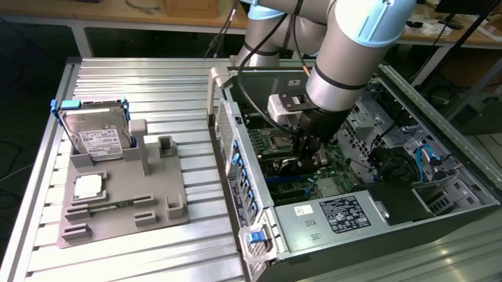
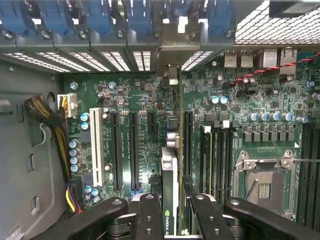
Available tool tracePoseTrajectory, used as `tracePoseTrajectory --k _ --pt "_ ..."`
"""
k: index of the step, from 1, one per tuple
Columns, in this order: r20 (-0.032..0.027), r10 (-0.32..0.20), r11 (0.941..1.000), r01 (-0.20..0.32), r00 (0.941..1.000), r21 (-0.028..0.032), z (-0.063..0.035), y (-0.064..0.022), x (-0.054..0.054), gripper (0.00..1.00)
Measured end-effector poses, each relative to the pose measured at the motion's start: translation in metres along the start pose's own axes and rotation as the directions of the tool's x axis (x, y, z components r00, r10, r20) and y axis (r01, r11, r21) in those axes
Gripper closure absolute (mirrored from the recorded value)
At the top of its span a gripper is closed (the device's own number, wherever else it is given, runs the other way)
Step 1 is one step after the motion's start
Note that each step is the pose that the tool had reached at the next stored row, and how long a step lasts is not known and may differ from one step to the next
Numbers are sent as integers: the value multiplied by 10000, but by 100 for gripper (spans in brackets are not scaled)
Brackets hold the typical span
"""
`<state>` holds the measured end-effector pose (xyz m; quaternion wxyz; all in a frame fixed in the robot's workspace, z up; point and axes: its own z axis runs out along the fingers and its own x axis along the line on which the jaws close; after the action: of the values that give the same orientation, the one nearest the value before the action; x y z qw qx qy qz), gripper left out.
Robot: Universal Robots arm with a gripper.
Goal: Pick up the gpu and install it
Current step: 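Insert the gpu into the slot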
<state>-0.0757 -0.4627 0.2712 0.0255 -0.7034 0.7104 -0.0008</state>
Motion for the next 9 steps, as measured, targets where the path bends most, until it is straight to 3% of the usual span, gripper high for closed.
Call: tracePoseTrajectory --k 9 --pt "0 3 10000 -3 10000 0 8 35 1 73"
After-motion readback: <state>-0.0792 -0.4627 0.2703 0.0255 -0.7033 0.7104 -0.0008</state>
